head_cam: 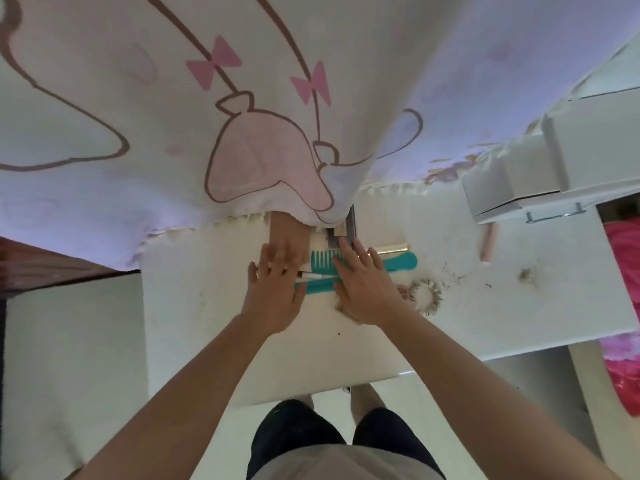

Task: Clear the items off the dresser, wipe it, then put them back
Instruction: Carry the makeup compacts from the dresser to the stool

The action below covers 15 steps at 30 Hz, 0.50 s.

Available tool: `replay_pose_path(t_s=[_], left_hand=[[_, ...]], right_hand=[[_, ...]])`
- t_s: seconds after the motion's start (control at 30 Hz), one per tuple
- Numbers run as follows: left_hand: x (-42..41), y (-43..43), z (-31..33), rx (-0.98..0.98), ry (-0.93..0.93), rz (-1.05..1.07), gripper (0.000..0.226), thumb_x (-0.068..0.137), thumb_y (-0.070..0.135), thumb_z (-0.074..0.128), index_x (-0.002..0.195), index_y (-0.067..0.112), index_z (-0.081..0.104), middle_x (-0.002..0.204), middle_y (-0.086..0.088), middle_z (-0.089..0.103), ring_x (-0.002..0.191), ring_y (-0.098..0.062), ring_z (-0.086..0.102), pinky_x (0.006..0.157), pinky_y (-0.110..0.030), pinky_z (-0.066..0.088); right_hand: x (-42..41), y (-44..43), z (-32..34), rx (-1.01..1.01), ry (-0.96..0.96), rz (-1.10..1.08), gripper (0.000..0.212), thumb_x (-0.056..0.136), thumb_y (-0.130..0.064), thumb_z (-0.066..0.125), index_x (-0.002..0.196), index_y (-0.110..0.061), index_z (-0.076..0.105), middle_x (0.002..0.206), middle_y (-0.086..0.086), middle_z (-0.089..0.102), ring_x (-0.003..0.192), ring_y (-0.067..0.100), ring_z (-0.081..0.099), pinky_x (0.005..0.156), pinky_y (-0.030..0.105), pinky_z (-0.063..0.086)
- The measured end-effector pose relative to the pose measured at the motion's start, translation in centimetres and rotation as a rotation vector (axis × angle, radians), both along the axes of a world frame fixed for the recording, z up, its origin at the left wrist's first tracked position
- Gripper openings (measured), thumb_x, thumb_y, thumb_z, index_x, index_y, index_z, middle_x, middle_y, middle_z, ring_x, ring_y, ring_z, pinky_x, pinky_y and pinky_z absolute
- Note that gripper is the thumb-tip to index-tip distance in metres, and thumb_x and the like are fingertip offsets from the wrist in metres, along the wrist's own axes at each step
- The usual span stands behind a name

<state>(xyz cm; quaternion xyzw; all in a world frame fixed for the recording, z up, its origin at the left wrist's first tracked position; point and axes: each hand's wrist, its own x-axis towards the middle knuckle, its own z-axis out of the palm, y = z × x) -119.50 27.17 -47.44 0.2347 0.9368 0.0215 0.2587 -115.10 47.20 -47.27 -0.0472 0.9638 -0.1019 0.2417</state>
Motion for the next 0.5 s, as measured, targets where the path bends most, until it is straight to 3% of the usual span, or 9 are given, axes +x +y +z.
replay_pose_path(t_s=[0.13,0.23,0.3,0.37,0.5], left_hand=[[0.4,-1.6,0.2,0.055,-0.007,0.047,0.056,0.100,0.042,0.035,0.150,0.020,0.027,0.163,-0.008,0.001,0.146,-0.042,0.000,0.116,-0.058,0.017],[0.1,-2.1,0.6,0.158,0.057,0.108,0.047,0.098,0.037,0.045,0.137,0.011,0.046,0.158,-0.015,0.019,0.145,-0.043,0.012,0.113,-0.057,0.025],[-0.6,-1.8,0.3,0.189,0.111,0.157,0.054,0.096,0.040,0.046,0.140,0.009,0.040,0.157,-0.019,0.018,0.144,-0.044,0.013,0.114,-0.055,0.026],[-1.3,-1.0,-0.2,0.172,0.136,0.190,0.068,0.096,0.047,0.044,0.150,0.012,0.022,0.160,-0.021,0.004,0.145,-0.043,0.007,0.118,-0.051,0.018],[-1.9,0.7,-1.6,0.140,0.113,0.209,0.075,0.095,0.047,0.047,0.152,0.017,0.009,0.158,-0.025,-0.007,0.144,-0.044,0.008,0.117,-0.049,0.020]], right_hand=[[0.5,-0.3,0.2,-0.072,0.077,-0.091,0.048,0.100,-0.041,0.038,0.140,-0.016,0.047,0.155,0.007,0.031,0.147,0.031,0.018,0.121,0.048,0.018],[-0.5,-0.5,0.4,-0.082,0.172,-0.189,0.052,0.095,-0.043,0.046,0.140,-0.018,0.042,0.140,0.008,0.043,0.137,0.033,0.033,0.115,0.045,0.028],[-1.4,-0.8,0.0,-0.005,0.167,-0.222,0.063,0.094,-0.050,0.045,0.148,-0.020,0.028,0.146,0.012,0.033,0.136,0.036,0.031,0.114,0.047,0.029],[-2.1,-1.3,-0.7,0.059,0.139,-0.291,0.074,0.093,-0.057,0.043,0.153,-0.024,0.013,0.152,0.015,0.025,0.136,0.037,0.029,0.113,0.049,0.030],[-3.3,-2.7,-1.7,0.156,0.182,-0.393,0.074,0.091,-0.056,0.048,0.151,-0.028,0.015,0.125,0.014,0.046,0.107,0.034,0.048,0.092,0.046,0.041]])
